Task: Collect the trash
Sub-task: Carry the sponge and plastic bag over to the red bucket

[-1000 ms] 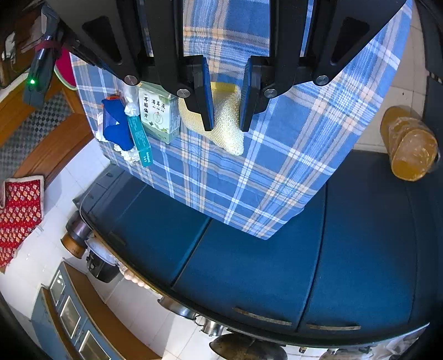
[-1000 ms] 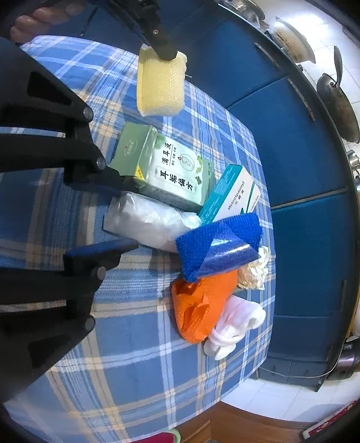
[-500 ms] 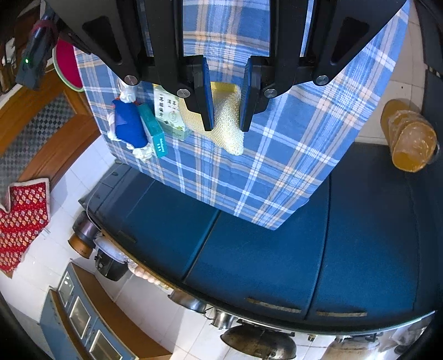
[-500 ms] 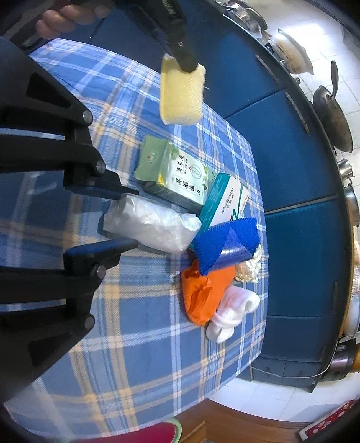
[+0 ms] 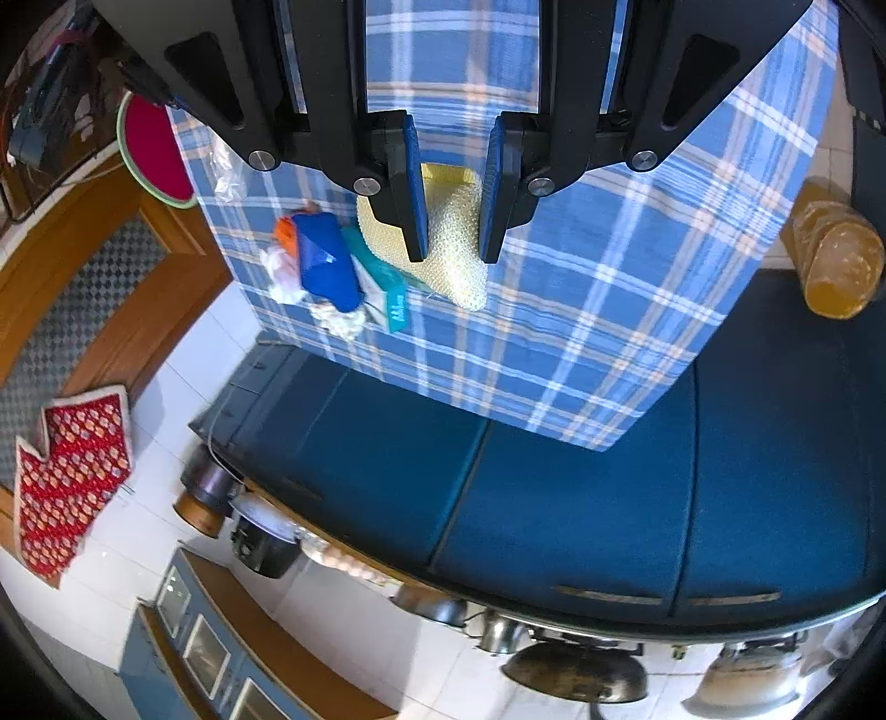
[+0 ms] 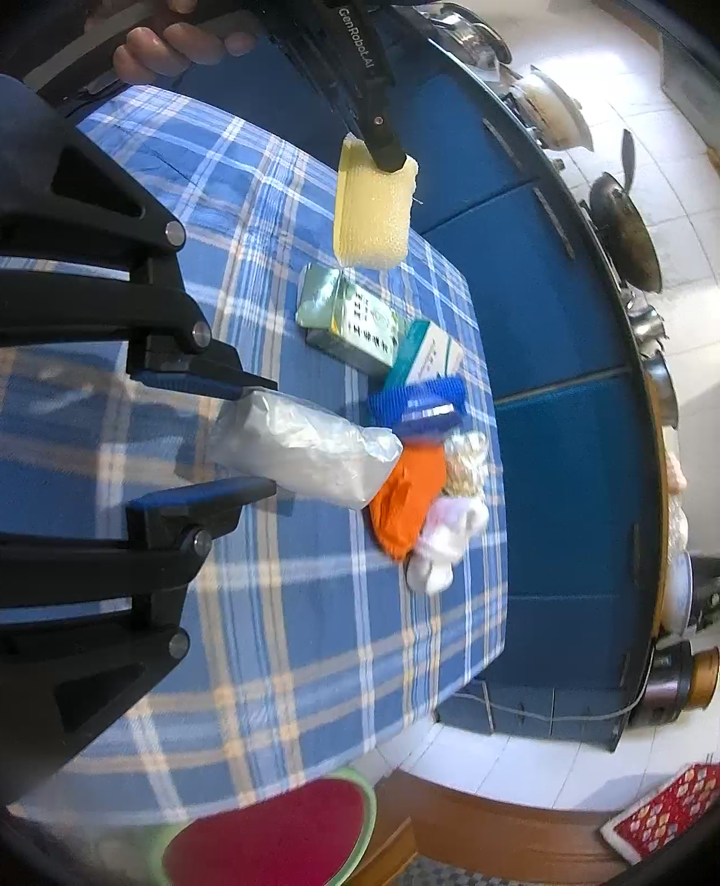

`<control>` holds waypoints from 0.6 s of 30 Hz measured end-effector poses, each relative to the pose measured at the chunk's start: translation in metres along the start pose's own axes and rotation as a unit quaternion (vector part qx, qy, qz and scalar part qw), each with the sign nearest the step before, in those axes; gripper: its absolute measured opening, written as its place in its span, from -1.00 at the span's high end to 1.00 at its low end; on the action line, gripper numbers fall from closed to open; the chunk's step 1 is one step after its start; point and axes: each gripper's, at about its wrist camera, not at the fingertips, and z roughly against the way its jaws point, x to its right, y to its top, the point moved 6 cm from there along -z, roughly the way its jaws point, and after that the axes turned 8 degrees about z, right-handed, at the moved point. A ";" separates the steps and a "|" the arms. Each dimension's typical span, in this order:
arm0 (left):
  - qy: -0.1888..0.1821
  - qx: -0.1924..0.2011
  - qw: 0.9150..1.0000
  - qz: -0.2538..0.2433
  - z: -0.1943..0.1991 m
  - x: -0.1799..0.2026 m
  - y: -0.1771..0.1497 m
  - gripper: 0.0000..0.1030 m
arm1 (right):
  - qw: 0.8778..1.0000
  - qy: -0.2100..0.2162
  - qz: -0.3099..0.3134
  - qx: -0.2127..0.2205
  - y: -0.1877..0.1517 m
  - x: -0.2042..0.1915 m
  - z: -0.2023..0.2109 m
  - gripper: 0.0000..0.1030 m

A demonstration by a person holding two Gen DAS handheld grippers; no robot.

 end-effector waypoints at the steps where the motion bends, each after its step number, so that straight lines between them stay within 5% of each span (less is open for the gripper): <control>1: -0.002 -0.001 1.000 -0.003 0.000 0.004 -0.001 0.64 | 1.000 -0.004 -0.003 0.002 -0.001 0.004 0.003 0.42; 18: -0.045 -0.032 0.996 -0.066 -0.009 0.080 -0.031 0.64 | 0.996 -0.057 -0.055 0.029 -0.018 0.076 0.046 0.42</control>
